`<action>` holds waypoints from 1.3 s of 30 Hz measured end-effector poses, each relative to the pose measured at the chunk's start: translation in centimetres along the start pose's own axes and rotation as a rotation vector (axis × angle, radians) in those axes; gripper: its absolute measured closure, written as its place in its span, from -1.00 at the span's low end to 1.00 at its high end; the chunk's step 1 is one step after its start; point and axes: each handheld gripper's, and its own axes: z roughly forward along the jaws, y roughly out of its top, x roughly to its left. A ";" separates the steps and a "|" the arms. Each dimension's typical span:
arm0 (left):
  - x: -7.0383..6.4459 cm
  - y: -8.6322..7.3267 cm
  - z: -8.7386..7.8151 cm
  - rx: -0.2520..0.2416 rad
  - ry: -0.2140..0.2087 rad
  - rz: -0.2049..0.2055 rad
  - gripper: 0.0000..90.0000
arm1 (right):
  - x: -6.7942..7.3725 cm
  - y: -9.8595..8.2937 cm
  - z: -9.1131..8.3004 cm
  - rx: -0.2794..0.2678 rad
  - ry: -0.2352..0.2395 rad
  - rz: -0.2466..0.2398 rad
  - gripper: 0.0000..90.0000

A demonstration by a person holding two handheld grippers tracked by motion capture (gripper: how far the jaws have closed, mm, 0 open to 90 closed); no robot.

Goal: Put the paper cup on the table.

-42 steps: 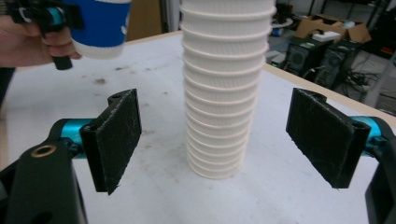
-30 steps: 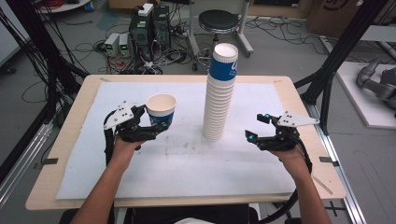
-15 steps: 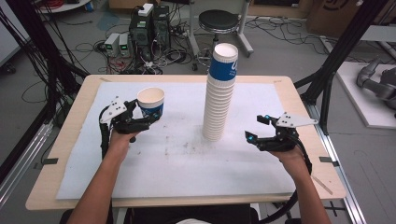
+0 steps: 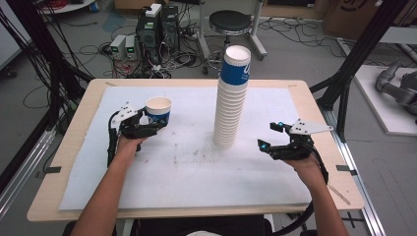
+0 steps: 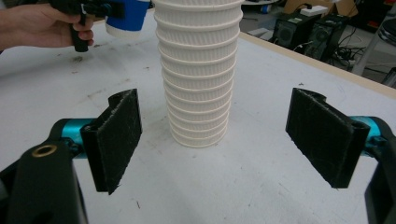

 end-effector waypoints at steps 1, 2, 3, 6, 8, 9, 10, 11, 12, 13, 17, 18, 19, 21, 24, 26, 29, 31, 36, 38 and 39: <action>0.0 -0.3 0.3 0.025 -0.003 0.001 -0.43 | 0.0 0.0 0.0 0.001 0.002 0.001 -0.59; -0.1 -0.5 0.6 0.041 -0.007 -0.003 -0.43 | 0.0 0.0 0.0 0.001 0.003 0.002 -0.59; -0.1 -0.7 0.8 0.063 -0.004 -0.002 -0.43 | 0.0 0.0 0.0 0.002 0.003 0.002 -0.59; 0.0 -1.2 1.5 0.105 0.008 0.004 -0.43 | 0.1 0.0 0.1 0.003 0.007 0.005 -0.58; 0.0 -1.4 1.7 0.129 0.016 0.011 -0.44 | 0.0 0.0 0.0 0.002 0.006 0.001 -0.58; -0.1 -1.4 1.8 0.131 0.020 0.016 -0.44 | 0.0 0.1 0.0 0.001 0.008 0.000 -0.58; -0.1 -1.4 1.8 0.132 0.020 0.018 -0.44 | 0.0 0.1 0.0 -0.003 0.005 -0.001 -0.58; -0.2 -1.4 1.8 0.139 0.019 0.021 -0.44 | 0.0 0.1 0.0 -0.004 0.008 0.001 -0.58; -0.2 -1.4 1.8 0.146 0.022 0.022 -0.44 | 0.0 0.2 -0.1 -0.005 0.008 0.000 -0.58; -0.3 -1.4 1.8 0.168 0.031 0.028 -0.44 | 0.0 0.2 -0.1 -0.006 0.006 0.001 -0.58; -0.8 -1.2 1.9 0.238 0.053 0.069 -0.45 | 0.1 0.2 -0.1 -0.008 0.010 0.000 -0.58; -0.8 -1.1 1.8 0.242 0.056 0.069 -0.45 | 0.0 0.2 -0.2 -0.009 0.010 -0.002 -0.58; -0.8 -1.0 1.6 0.253 0.057 0.070 -0.45 | 0.1 0.3 -0.2 -0.010 0.009 0.001 -0.58; -0.8 -0.9 1.3 0.273 0.060 0.055 -0.45 | 0.1 0.3 -0.3 -0.012 0.007 -0.005 -0.58; -1.0 -0.8 0.6 0.298 0.060 0.074 -0.45 | 0.1 0.3 -0.3 -0.013 0.009 0.000 -0.58; -1.0 -0.8 0.3 0.317 0.060 0.080 -0.46 | 0.1 0.3 -0.2 -0.014 0.008 0.000 -0.58; -1.0 -0.8 0.1 0.332 0.062 0.067 -0.48 | 0.1 0.3 -0.2 -0.011 0.010 -0.007 -0.58; -1.0 -1.2 -0.2 0.310 0.062 0.047 -0.48 | 0.2 0.4 -0.2 -0.007 0.012 -0.002 -0.58; -0.7 -1.7 -0.5 0.311 0.050 0.013 -0.51 | 0.0 0.3 -0.1 -0.007 0.013 -0.001 -0.57; -0.9 -1.7 -0.5 0.322 0.046 0.012 -0.52 | 0.0 0.3 -0.1 -0.006 0.014 -0.002 -0.57; -1.0 -1.8 -0.4 0.332 0.045 0.009 -0.53 | 0.0 0.3 -0.1 -0.007 0.014 -0.004 -0.57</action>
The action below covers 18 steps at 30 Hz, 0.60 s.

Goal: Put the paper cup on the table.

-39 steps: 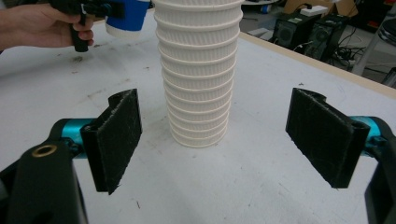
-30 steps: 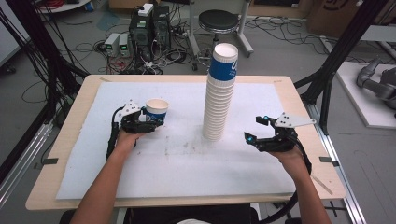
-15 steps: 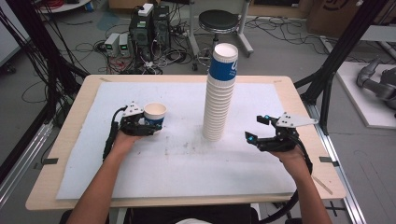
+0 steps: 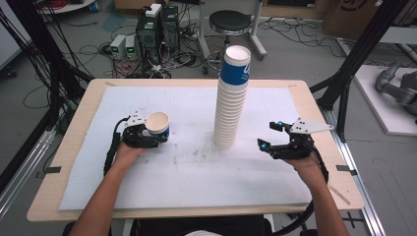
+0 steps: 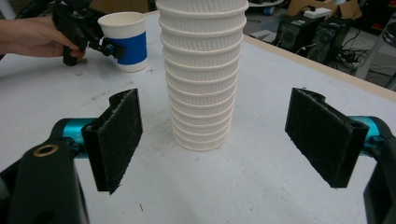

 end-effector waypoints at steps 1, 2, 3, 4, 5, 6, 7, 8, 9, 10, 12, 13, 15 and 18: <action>-0.1 0.0 0.0 0.008 0.003 0.000 -0.53 | 0.0 0.0 0.0 0.001 0.000 0.001 -0.57; -0.1 -0.1 -0.2 0.012 0.005 -0.001 -0.54 | 0.0 0.0 0.0 0.000 0.002 0.002 -0.57; -0.1 -0.2 -0.3 0.016 0.009 -0.006 -0.54 | 0.0 0.0 0.0 -0.001 0.002 0.002 -0.57; -0.1 -0.2 -0.5 0.024 0.013 -0.003 -0.54 | 0.0 0.0 -0.1 0.003 0.001 0.006 -0.57; -0.1 -0.2 -0.7 0.035 0.015 -0.002 -0.54 | 0.0 0.0 -0.1 0.004 0.001 0.005 -0.57; -0.1 -0.3 -0.8 0.039 0.015 -0.008 -0.54 | 0.0 0.0 -0.1 0.004 0.001 0.007 -0.57; -0.2 -0.3 -1.0 0.047 0.014 -0.005 -0.54 | 0.0 0.0 -0.1 0.008 0.001 0.008 -0.57; -0.3 -0.3 -1.2 0.057 0.014 -0.006 -0.54 | 0.0 0.0 0.0 0.009 0.000 0.007 -0.57; -0.4 -0.3 -1.3 0.067 0.020 0.003 -0.54 | 0.0 -0.1 0.0 0.010 0.001 0.006 -0.57; -0.6 -0.4 -1.6 0.074 0.022 0.012 -0.54 | 0.0 -0.1 0.0 0.012 -0.001 0.005 -0.57; -0.6 -0.7 -2.3 0.069 0.024 0.011 -0.54 | 0.0 -0.2 0.0 0.019 -0.004 0.008 -0.58; -0.6 -0.8 -2.7 0.063 0.024 0.010 -0.54 | -0.1 -0.2 0.0 0.021 -0.011 0.004 -0.58; -0.7 -0.9 -3.7 0.037 0.018 0.001 -0.54 | -0.2 -0.3 0.0 0.029 -0.025 0.000 -0.58; -0.7 -1.1 -5.1 -0.021 -0.028 -0.005 -0.54 | -0.4 -0.4 -0.1 0.045 -0.047 -0.001 -0.58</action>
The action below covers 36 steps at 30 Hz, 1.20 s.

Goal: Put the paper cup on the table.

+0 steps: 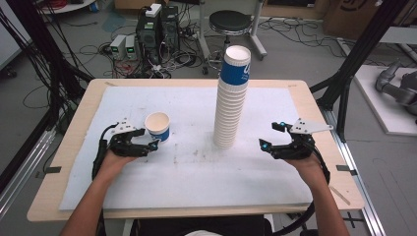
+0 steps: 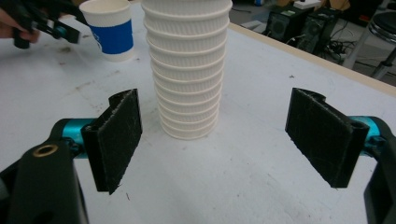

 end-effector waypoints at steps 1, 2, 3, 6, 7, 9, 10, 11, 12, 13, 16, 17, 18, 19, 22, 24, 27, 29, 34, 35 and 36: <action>0.0 -0.1 -0.5 -0.023 -0.015 -0.004 -0.54 | -0.1 -0.1 0.0 0.005 -0.006 -0.001 -0.58; 0.1 -0.3 -1.1 -0.044 -0.029 -0.006 -0.54 | -0.1 -0.1 0.0 0.011 -0.011 -0.004 -0.58; 0.1 -0.3 -1.5 -0.061 -0.037 -0.005 -0.54 | -0.1 -0.2 0.0 0.016 -0.016 -0.005 -0.58; 0.3 -0.1 -3.0 -0.163 -0.063 -0.018 -0.54 | -0.4 -0.5 0.0 0.028 -0.029 -0.003 -0.58; 0.3 0.1 -3.6 -0.216 -0.077 -0.028 -0.54 | -0.5 -0.6 0.0 0.034 -0.031 0.004 -0.58; 0.3 0.4 -4.3 -0.290 -0.075 -0.035 -0.54 | -0.7 -0.9 -0.1 0.033 -0.040 0.012 -0.58; 0.3 0.6 -4.6 -0.316 -0.071 -0.041 -0.55 | -0.8 -1.0 -0.2 0.037 -0.045 0.016 -0.58; 0.4 0.8 -4.8 -0.339 -0.071 -0.045 -0.57 | -0.9 -1.1 -0.2 0.035 -0.050 0.023 -0.58; 0.3 1.0 -4.9 -0.363 -0.070 -0.047 -0.58 | -0.9 -1.2 -0.3 0.036 -0.053 0.026 -0.58; 0.3 1.2 -5.1 -0.376 -0.063 -0.046 -0.58 | -1.0 -1.3 -0.4 0.036 -0.059 0.029 -0.58; 0.2 1.6 -5.2 -0.393 -0.052 -0.032 -0.61 | -1.1 -1.5 -0.6 0.036 -0.072 0.030 -0.58; 0.1 1.9 -5.1 -0.400 -0.046 -0.024 -0.61 | -1.1 -1.6 -0.7 0.036 -0.073 0.031 -0.58; 0.1 2.0 -5.1 -0.402 -0.040 -0.021 -0.61 | -1.2 -1.7 -0.9 0.034 -0.076 0.036 -0.58; 0.0 2.1 -5.0 -0.401 -0.037 -0.015 -0.61 | -1.2 -1.8 -0.9 0.032 -0.081 0.037 -0.58; 0.0 2.4 -4.8 -0.404 -0.033 -0.010 -0.61 | -1.4 -2.0 -1.1 0.022 -0.088 0.045 -0.58; -0.1 2.5 -4.8 -0.407 -0.026 -0.007 -0.61 | -1.6 -2.0 -1.2 0.018 -0.091 0.052 -0.58; -0.1 2.5 -5.0 -0.414 -0.021 -0.006 -0.61 | -1.5 -2.0 -1.2 0.014 -0.091 0.052 -0.58; -0.2 2.5 -5.1 -0.418 -0.019 -0.003 -0.61 | -1.4 -1.9 -1.3 0.010 -0.090 0.049 -0.58; -0.3 2.6 -5.5 -0.422 -0.011 0.008 -0.61 | -1.3 -1.9 -1.4 0.006 -0.093 0.050 -0.58; -0.3 2.6 -5.5 -0.422 -0.009 0.009 -0.61 | -1.3 -1.9 -1.4 0.006 -0.094 0.050 -0.58; -0.3 2.5 -5.6 -0.423 -0.007 0.010 -0.61 | -1.2 -1.9 -1.5 0.002 -0.095 0.052 -0.58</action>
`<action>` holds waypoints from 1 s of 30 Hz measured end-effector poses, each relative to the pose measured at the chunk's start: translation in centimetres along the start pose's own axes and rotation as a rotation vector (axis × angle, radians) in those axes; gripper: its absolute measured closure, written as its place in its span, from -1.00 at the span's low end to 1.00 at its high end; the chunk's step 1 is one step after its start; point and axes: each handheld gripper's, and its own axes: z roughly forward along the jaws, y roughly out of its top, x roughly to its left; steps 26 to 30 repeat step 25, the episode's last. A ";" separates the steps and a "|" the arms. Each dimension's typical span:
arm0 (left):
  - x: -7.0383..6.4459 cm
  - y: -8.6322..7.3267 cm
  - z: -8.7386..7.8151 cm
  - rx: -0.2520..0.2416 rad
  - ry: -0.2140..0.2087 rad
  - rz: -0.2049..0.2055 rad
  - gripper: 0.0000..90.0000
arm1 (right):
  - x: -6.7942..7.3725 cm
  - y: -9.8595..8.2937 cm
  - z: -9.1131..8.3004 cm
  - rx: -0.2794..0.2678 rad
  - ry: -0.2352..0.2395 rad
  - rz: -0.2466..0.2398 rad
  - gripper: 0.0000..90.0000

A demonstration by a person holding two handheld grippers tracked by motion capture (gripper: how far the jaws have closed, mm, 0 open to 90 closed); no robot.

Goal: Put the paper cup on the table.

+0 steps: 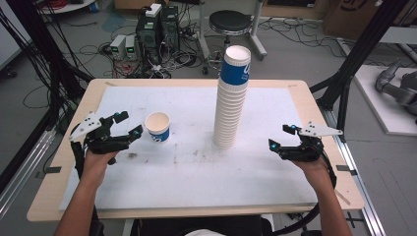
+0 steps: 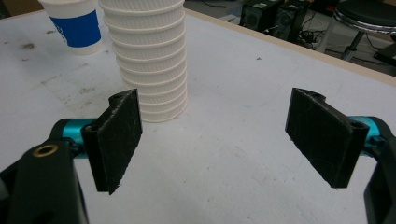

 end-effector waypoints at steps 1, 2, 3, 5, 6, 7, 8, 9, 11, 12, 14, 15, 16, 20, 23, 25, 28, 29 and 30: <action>0.0 0.0 -0.1 0.002 0.000 -0.001 -0.61 | 0.1 0.0 -0.1 0.000 0.000 0.002 -0.58; 0.1 -0.1 -0.1 0.002 -0.001 -0.003 -0.61 | 0.2 0.0 -0.1 -0.001 0.002 0.002 -0.58; 0.1 -0.1 -0.1 0.005 0.001 -0.003 -0.61 | 0.2 -0.1 -0.1 -0.002 0.001 0.001 -0.58; 0.1 -0.1 -0.2 0.009 0.008 -0.003 -0.61 | 0.3 -0.1 -0.2 0.000 0.000 -0.004 -0.58; 0.1 -0.1 -0.2 0.010 0.011 0.000 -0.61 | 0.3 -0.1 -0.2 -0.001 -0.001 -0.007 -0.58; 0.1 -0.2 -0.3 0.010 0.014 0.000 -0.61 | 0.3 0.0 -0.2 -0.001 -0.002 -0.006 -0.58; 0.1 -0.2 -0.3 0.010 0.016 -0.004 -0.61 | 0.3 0.0 -0.2 -0.003 -0.001 -0.004 -0.58; 0.2 -0.2 -0.4 0.012 0.018 -0.003 -0.61 | 0.3 0.0 -0.1 -0.006 0.001 -0.006 -0.58; 0.2 -0.3 -0.4 0.014 0.020 -0.006 -0.61 | 0.3 0.0 -0.1 -0.005 0.000 -0.001 -0.58; 0.2 -0.3 -0.4 0.016 0.021 -0.005 -0.61 | 0.3 0.0 -0.1 -0.008 0.000 -0.001 -0.58; 0.1 -0.4 -0.3 0.021 0.020 -0.003 -0.61 | 0.2 0.0 -0.1 -0.007 0.001 -0.002 -0.58; 0.1 -0.4 -0.3 0.019 0.019 -0.005 -0.61 | 0.2 0.0 -0.1 -0.009 0.000 -0.003 -0.58; 0.1 -0.4 -0.3 0.019 0.018 -0.003 -0.61 | 0.1 0.0 -0.1 -0.011 0.003 -0.003 -0.58; 0.4 -0.6 -0.2 0.027 0.043 0.009 -0.61 | 0.1 0.0 -0.1 -0.014 0.003 -0.002 -0.58; 0.8 -0.9 -0.3 0.027 0.053 -0.006 -0.61 | 0.1 0.0 -0.1 -0.017 0.005 -0.001 -0.58; 1.0 -1.0 -0.4 0.028 0.051 -0.009 -0.61 | 0.1 0.1 -0.1 -0.018 0.003 0.003 -0.58; 1.0 -1.0 -0.4 0.028 0.051 -0.009 -0.61 | 0.1 0.1 -0.1 -0.018 0.003 0.003 -0.58; 1.0 -1.0 -0.4 0.028 0.051 -0.009 -0.61 | 0.1 0.1 -0.1 -0.018 0.003 0.003 -0.58; 1.0 -1.0 -0.4 0.028 0.051 -0.009 -0.61 | 0.1 0.1 -0.1 -0.018 0.003 0.003 -0.58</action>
